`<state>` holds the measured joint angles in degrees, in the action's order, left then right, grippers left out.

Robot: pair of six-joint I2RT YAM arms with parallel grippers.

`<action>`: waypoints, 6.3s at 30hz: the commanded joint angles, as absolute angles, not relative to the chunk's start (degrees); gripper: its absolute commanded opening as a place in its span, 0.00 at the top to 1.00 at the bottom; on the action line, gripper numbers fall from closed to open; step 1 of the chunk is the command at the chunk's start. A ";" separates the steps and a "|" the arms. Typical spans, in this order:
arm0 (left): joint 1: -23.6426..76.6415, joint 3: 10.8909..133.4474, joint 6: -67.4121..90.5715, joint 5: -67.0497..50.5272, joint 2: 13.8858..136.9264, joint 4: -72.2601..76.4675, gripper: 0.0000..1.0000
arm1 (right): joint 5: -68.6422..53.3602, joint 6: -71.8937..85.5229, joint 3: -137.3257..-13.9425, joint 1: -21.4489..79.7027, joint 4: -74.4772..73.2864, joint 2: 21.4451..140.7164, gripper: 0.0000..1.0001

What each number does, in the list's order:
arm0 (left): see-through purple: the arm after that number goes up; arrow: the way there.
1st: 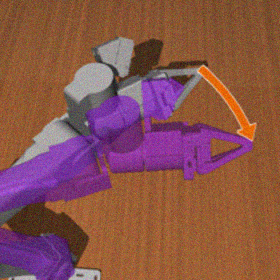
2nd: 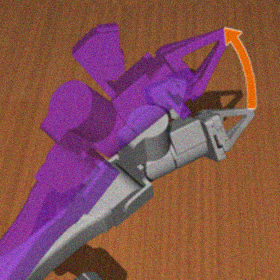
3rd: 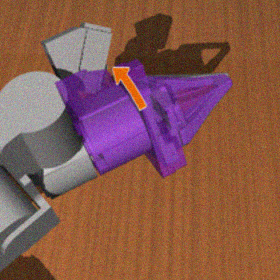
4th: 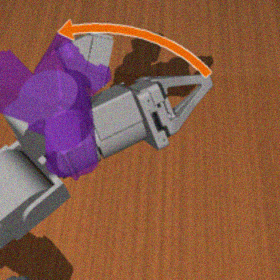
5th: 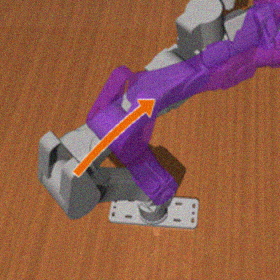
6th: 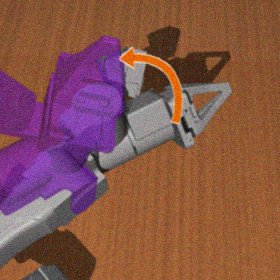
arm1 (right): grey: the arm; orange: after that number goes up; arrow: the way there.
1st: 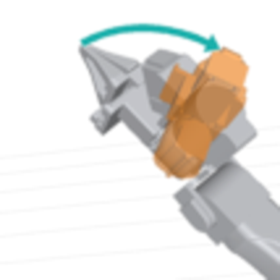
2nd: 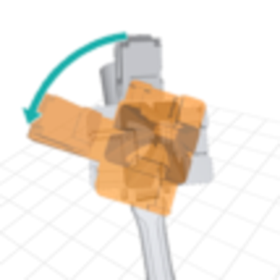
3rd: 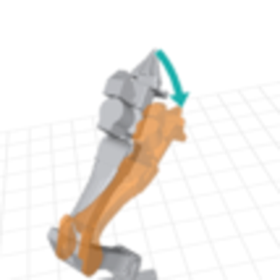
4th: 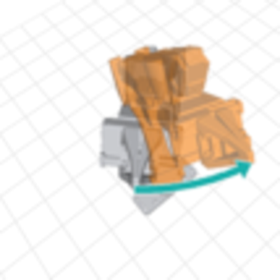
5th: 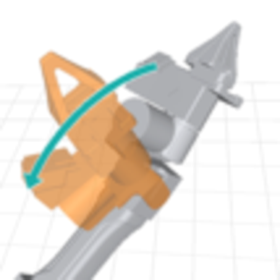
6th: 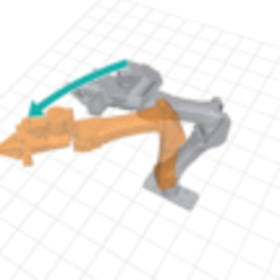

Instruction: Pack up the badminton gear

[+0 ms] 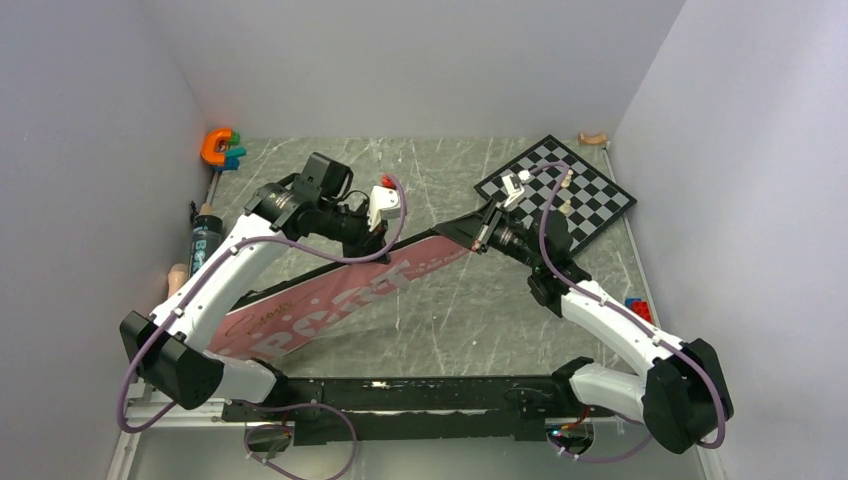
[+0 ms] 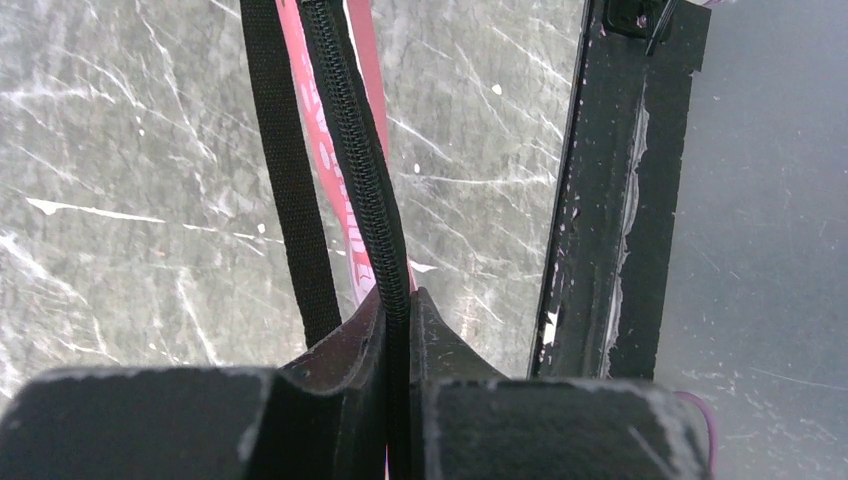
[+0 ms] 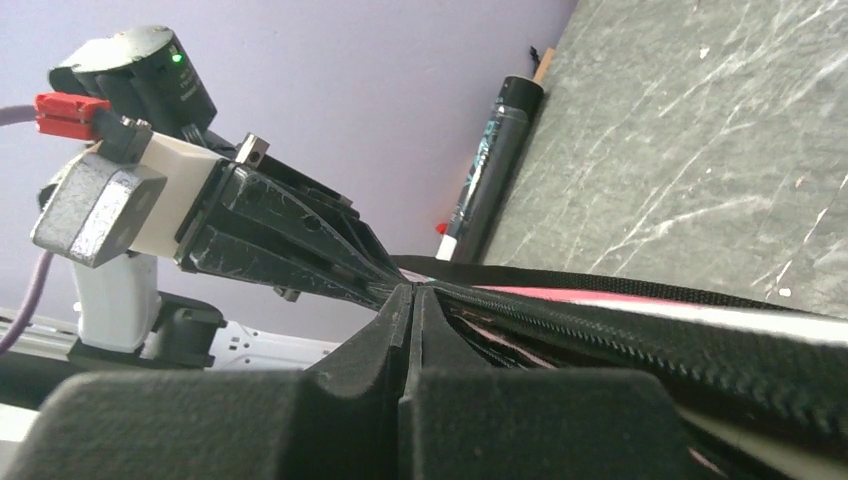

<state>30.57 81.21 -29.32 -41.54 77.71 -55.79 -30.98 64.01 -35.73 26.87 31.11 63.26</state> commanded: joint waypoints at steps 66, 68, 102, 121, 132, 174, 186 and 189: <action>34.40 90.15 -30.35 -46.57 82.59 -59.30 0.97 | -19.07 34.08 -52.68 -9.32 -34.55 43.10 0.50; 36.87 92.32 -30.72 -45.69 85.30 -59.85 0.97 | -17.82 33.29 -54.94 -9.24 -35.66 42.77 0.48; 49.67 101.33 -48.34 -28.04 102.45 -59.22 0.99 | -11.49 38.32 -36.07 19.73 -17.37 52.11 0.51; 48.57 91.28 -43.83 -18.57 105.58 -40.69 0.99 | -8.94 37.98 -32.98 20.21 -17.07 53.29 0.52; 48.43 90.31 -40.66 -10.15 108.93 -32.24 0.88 | -2.97 40.11 -32.98 20.24 -20.14 50.47 0.50; -14.92 56.62 -22.86 -5.87 63.06 -36.77 0.01 | 1.64 38.06 -53.21 31.02 -22.68 73.31 0.00; -30.34 51.16 -25.34 -5.11 67.50 -31.69 0.01 | 9.18 40.81 -56.73 45.62 -23.37 79.58 0.00; -33.63 48.44 -26.69 -5.35 68.63 -30.47 0.00 | 10.03 41.53 -55.06 46.77 -22.95 77.68 0.00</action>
